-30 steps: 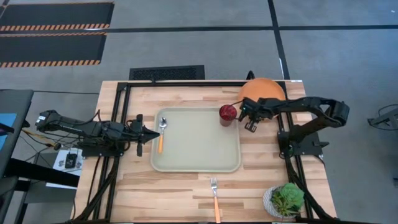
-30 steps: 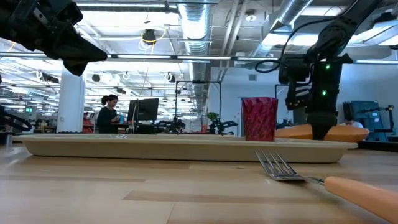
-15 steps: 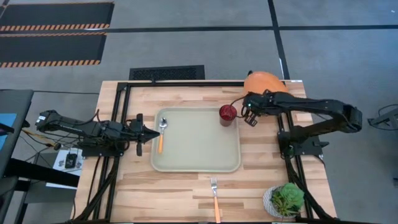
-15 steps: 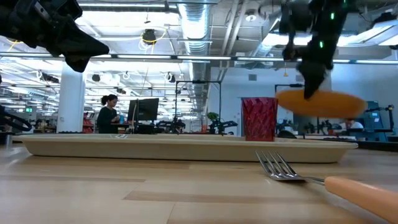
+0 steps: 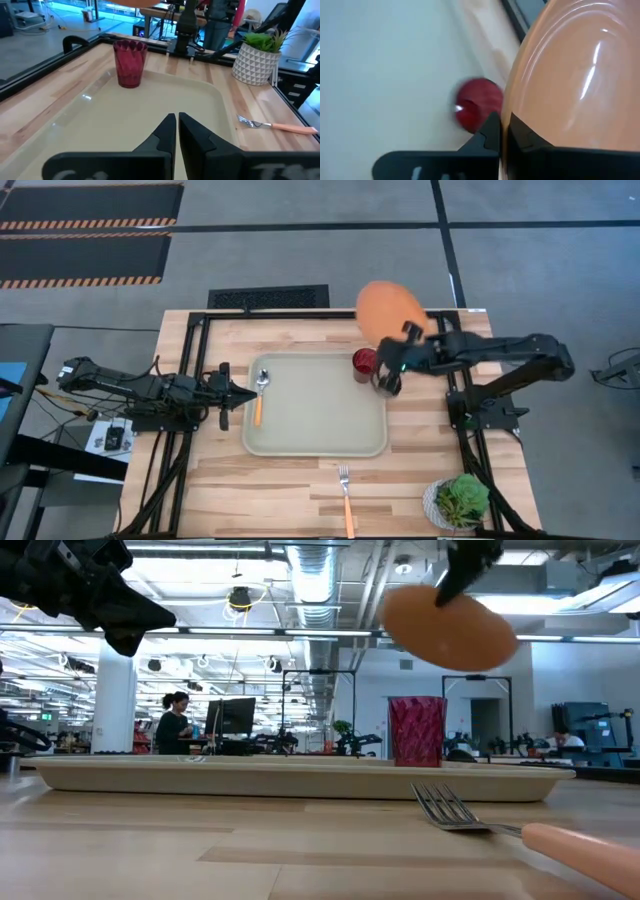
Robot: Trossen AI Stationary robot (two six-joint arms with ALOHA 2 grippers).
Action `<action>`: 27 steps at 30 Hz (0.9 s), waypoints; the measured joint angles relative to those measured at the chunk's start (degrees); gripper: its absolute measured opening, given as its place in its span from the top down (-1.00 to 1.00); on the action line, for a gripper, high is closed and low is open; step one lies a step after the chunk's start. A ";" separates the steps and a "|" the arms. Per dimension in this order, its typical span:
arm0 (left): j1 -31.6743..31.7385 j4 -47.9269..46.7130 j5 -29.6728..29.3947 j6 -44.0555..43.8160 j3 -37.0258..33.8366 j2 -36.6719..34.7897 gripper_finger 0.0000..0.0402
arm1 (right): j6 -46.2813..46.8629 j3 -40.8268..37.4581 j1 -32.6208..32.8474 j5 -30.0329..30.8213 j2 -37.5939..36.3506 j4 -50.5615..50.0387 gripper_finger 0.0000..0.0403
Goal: Pick and place plate/cup/fork/spoon on tray
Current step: Put the orange plate on the gray serving tray to the right of the orange spoon
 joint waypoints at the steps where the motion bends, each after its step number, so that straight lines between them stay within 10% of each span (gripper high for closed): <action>1: 0.00 -0.03 -0.06 0.02 0.00 0.00 0.96 | -0.40 1.27 1.94 -0.14 1.49 -0.04 0.93; 13: 0.00 -0.63 -0.14 0.00 0.00 0.13 0.96 | -4.44 23.89 19.90 -1.55 24.39 -0.14 0.93; 27: 0.00 -0.59 -1.13 -0.58 0.00 0.15 0.96 | -0.60 31.24 19.20 -9.17 43.83 3.09 0.94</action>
